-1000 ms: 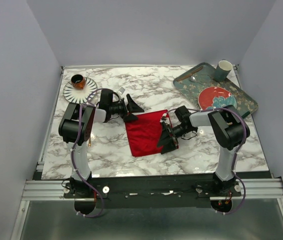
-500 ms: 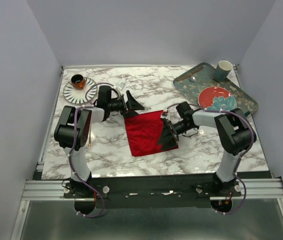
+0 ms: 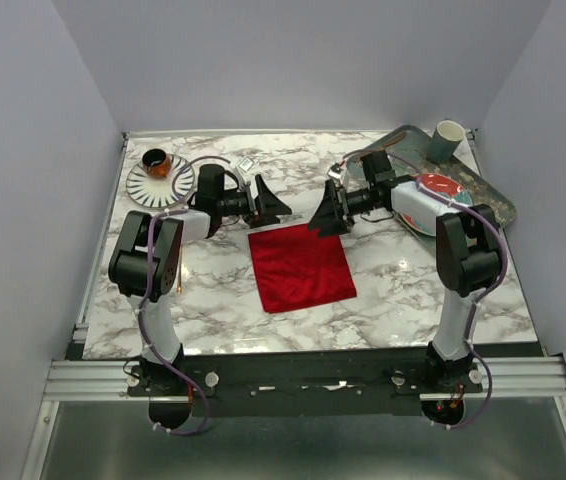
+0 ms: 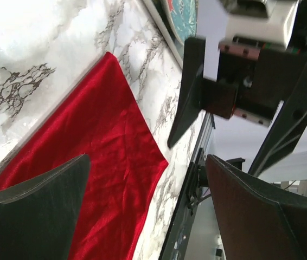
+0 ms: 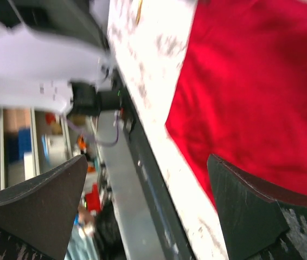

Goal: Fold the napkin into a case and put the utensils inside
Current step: Smooth out the square-folded napkin at the center of the board.

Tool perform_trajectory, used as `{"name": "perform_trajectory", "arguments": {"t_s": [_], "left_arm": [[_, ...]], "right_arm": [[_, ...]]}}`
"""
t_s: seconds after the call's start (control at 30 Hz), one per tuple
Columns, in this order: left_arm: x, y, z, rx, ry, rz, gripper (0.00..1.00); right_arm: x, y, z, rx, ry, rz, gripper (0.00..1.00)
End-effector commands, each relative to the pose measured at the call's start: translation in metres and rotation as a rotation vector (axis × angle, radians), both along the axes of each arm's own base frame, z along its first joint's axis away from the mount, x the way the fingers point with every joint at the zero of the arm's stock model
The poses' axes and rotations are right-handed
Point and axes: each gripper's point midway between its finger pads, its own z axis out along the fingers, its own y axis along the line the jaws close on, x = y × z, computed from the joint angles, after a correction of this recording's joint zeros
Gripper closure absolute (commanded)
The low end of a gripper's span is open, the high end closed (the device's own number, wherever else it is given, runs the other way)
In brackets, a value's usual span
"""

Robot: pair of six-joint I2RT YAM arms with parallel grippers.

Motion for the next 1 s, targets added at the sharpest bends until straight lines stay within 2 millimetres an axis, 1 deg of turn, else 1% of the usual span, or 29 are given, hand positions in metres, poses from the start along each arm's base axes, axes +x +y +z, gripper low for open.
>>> {"name": "perform_trajectory", "arguments": {"t_s": [0.0,0.03,0.07,0.1,0.13,0.17,0.23,0.27,0.33,0.4,0.5,0.53,0.6,0.67,0.7,0.8,0.83,0.93,0.97], "left_arm": [[0.009,-0.01,-0.003,-0.021,0.0,0.006,0.01],[0.011,-0.012,-0.006,-0.018,0.004,0.01,0.01],[0.012,-0.015,-0.005,-0.021,0.006,0.007,0.01],[0.013,-0.016,-0.011,-0.018,0.02,0.011,0.01],[0.014,-0.018,-0.013,-0.019,0.026,0.009,0.01],[0.016,-0.02,-0.013,-0.025,0.032,0.015,0.01],[0.017,-0.022,-0.021,-0.022,0.051,0.02,0.01],[0.019,-0.021,-0.023,-0.023,0.057,0.025,0.01],[0.02,-0.02,-0.031,-0.016,0.075,0.031,0.01],[0.017,-0.018,-0.044,-0.005,0.109,0.034,0.01],[0.012,-0.008,-0.06,0.004,0.154,0.048,0.01],[0.012,-0.003,-0.064,0.007,0.164,0.058,0.01],[0.006,0.003,-0.074,0.014,0.197,0.064,0.01],[0.003,0.012,-0.08,0.018,0.229,0.076,0.01],[-0.002,0.015,-0.081,0.016,0.248,0.075,0.01],[-0.018,0.017,-0.075,0.007,0.266,0.06,0.01],[-0.022,0.017,-0.072,0.005,0.265,0.055,0.01],[-0.039,0.014,-0.061,-0.002,0.266,0.033,0.01],[-0.044,0.013,-0.058,-0.005,0.266,0.025,0.01]], "right_arm": [[0.055,0.006,-0.011,-0.035,-0.002,-0.146,0.0],[0.064,0.008,-0.016,-0.034,0.001,-0.171,0.0],[0.068,0.01,-0.02,-0.037,0.007,-0.182,0.0],[0.072,0.01,-0.024,-0.041,0.018,-0.194,0.0],[0.08,0.012,-0.025,-0.039,0.019,-0.211,0.0],[0.083,0.013,-0.037,-0.051,0.043,-0.219,0.0],[0.09,0.014,-0.046,-0.062,0.061,-0.243,0.0],[0.092,0.013,-0.056,-0.075,0.078,-0.254,0.0],[0.094,0.011,-0.067,-0.094,0.109,-0.274,0.0],[0.093,0.004,-0.083,-0.111,0.153,-0.289,0.0],[0.09,-0.008,-0.101,-0.137,0.197,-0.316,0.0],[0.089,-0.01,-0.104,-0.143,0.205,-0.32,0.0],[0.087,-0.014,-0.11,-0.153,0.217,-0.325,0.0],[0.084,-0.016,-0.113,-0.163,0.214,-0.32,0.0],[0.084,-0.016,-0.113,-0.166,0.209,-0.32,0.0],[0.086,-0.016,-0.108,-0.172,0.164,-0.31,0.0],[0.09,-0.015,-0.103,-0.167,0.129,-0.298,0.0],[0.089,-0.008,-0.091,-0.151,0.081,-0.25,0.0],[0.087,-0.002,-0.08,-0.137,0.068,-0.222,0.0]]}}
